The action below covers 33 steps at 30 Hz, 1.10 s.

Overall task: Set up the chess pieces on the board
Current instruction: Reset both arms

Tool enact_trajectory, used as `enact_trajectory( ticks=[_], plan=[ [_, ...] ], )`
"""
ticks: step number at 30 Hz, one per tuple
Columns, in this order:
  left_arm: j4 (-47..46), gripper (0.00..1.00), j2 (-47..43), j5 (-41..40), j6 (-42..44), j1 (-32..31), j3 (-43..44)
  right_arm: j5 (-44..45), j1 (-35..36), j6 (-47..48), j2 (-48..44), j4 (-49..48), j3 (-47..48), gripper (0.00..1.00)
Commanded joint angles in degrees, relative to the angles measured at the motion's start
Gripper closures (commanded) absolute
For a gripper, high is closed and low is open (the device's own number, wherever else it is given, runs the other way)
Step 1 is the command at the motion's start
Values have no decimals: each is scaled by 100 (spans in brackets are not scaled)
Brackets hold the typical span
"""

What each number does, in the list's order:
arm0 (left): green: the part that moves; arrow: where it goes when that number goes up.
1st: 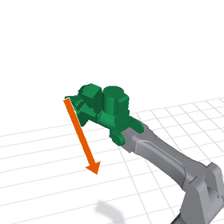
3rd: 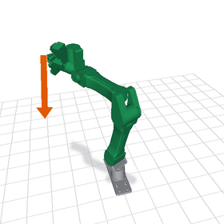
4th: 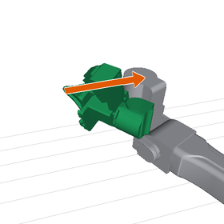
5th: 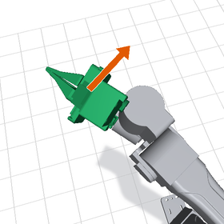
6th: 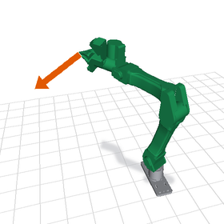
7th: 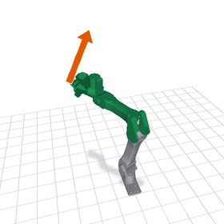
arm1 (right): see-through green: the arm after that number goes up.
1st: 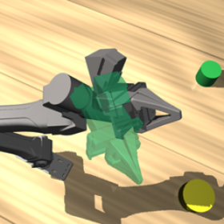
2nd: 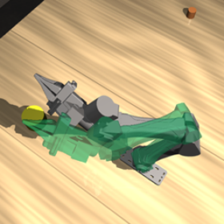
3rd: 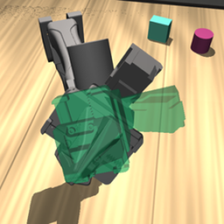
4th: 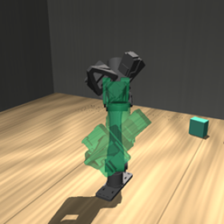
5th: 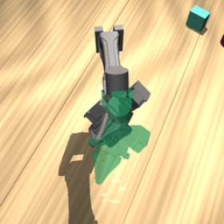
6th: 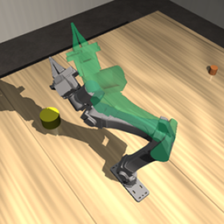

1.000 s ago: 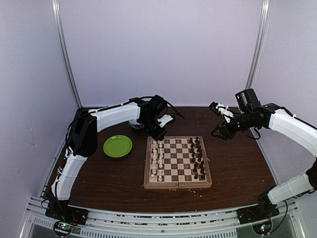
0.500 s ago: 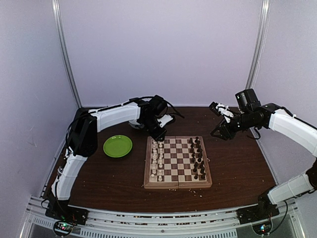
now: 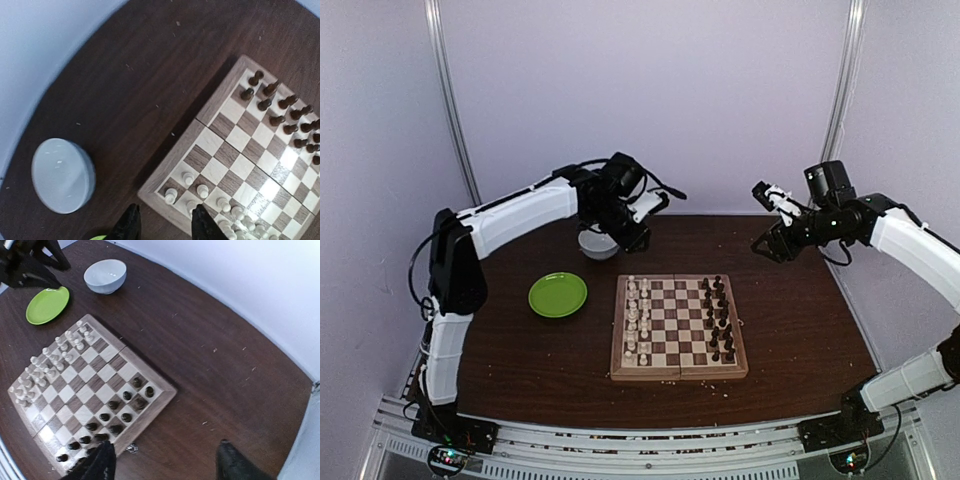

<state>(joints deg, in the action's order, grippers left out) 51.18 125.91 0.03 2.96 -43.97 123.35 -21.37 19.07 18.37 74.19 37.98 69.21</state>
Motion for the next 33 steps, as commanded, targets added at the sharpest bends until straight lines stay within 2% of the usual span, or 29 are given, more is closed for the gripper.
enact_trajectory(
  ticks=[1,2,4,5,6,7,9,13,15,17,21,26,30,33],
  plan=[
    [131,58,-1233,-693,222,63,-51,741,-445,-508,-359,-200,619,11],
    [183,55,-1431,-818,234,94,-110,865,-574,-712,-391,-326,700,1],
    [167,48,-1831,-1034,233,208,-341,1063,-777,-1051,-385,-363,956,0],
    [88,38,-2132,-1097,213,274,-538,910,-858,-1132,-361,-303,1099,0],
    [-35,12,-2388,-1154,175,358,-762,696,-924,-1160,-340,-211,1204,1],
    [-208,3,-2627,-1195,125,445,-1067,644,-955,-1226,-351,-218,1242,0],
    [-699,2,-3193,-1171,-20,697,-1778,813,-962,-1555,-491,-494,1066,0],
    [-2172,2,-4292,-841,-540,1207,-3643,1418,-958,-2268,-1063,-1383,110,0],
    [-2605,2,-4680,-1289,-837,1350,-4285,1531,-973,-2384,-1279,-1698,-292,0],
    [-2642,2,-4818,-1768,-957,1415,-4535,1556,-1007,-2368,-1449,-1850,-570,0],
    [-2790,2,-5063,-1881,-922,1422,-4822,1453,-1058,-2312,-1627,-1867,-730,0],
    [-3528,2,-5626,-2069,-772,1426,-5338,1158,-1122,-2293,-1643,-1651,-425,1],
    [-4465,2,-6040,-2482,-613,1425,-6064,1012,-1133,-2189,-1517,-1355,-10,0],
    [-4690,2,-6099,-2669,-624,1424,-6182,876,-1142,-2225,-1472,-1407,-67,0]
  ],
)
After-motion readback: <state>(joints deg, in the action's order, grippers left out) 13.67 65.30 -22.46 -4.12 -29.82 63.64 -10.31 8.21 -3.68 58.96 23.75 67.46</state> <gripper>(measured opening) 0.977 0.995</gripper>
